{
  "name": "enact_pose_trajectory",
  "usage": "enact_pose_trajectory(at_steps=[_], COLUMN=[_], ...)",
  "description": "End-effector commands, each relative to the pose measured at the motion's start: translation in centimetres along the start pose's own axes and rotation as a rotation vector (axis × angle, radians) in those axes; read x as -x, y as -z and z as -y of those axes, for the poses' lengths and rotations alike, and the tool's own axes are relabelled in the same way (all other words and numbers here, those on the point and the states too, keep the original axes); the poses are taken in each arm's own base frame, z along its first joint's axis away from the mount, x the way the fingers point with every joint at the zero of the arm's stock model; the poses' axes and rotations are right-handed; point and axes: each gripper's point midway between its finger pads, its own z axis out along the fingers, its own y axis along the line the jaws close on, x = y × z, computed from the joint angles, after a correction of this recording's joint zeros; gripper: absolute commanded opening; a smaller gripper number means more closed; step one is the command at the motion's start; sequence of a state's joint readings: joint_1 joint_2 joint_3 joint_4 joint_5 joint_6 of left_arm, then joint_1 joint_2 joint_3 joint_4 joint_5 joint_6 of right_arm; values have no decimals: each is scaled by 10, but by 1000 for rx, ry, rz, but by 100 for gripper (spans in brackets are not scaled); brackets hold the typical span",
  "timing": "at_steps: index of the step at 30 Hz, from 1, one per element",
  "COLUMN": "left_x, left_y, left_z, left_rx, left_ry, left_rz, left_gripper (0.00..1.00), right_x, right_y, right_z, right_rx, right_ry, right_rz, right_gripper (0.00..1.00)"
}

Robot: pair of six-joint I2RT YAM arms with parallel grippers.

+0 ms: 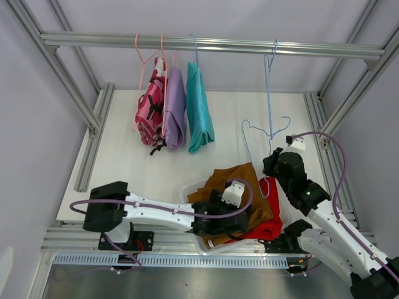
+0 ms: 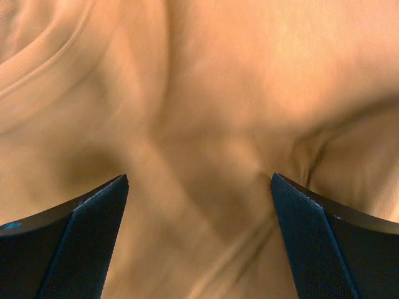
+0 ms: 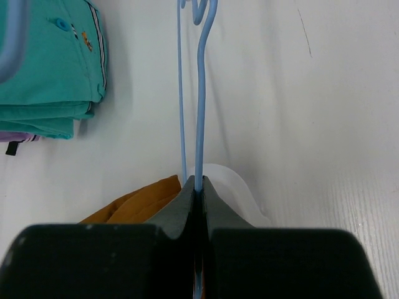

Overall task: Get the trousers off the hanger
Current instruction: Place the trousers in the bin, then place the hanger at the clothesline.

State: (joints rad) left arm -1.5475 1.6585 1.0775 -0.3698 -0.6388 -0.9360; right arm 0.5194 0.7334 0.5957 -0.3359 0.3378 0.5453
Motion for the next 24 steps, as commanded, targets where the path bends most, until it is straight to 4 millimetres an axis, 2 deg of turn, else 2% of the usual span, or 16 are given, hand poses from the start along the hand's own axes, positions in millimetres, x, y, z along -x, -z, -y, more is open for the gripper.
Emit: enact_pose_trajectory(at_steps=[1,2,4,5,8,13,15,17,19,20,22,23,24], left_x=[15,32,48,63,89,137,156,178,190,204,219,231,236], left_y=[49,67,87,104,129,169,177,182,183,182,178,169,165], left_z=[-12,-8,-8,-8,-9,-26,-36,-54,-63,-81,-85,-104,-110], left_rx=[5,-41,-89,-139,-198,-219,-206,-187,-208,-187,-227,-177,-168], left_ry=[-51,-33,-24,-25,-54,-90,-111,-90,-64,-48,-29,4,11], left_rz=[-12,18,42,68,125,250,294,339,361,399,436,446,442], left_gripper=[99,99,99,99,99,99,100,100,99,99,99,99,100], right_x=[5,8,19,24,36,47,51,61,69,76,82,85,92], right_y=[9,10,15,17,26,36,39,45,49,51,52,52,54], right_z=[-9,-8,-1,1,9,28,31,28,26,23,16,15,10], right_rx=[35,25,-15,-28,-74,-161,-172,-167,-164,-157,-135,-130,-119], right_ry=[4,12,19,20,15,2,0,-9,-8,-1,14,27,29], right_rz=[-22,-13,15,29,64,114,125,144,158,169,171,171,180], right_gripper=[0,0,0,0,0,0,0,0,0,0,0,0,0])
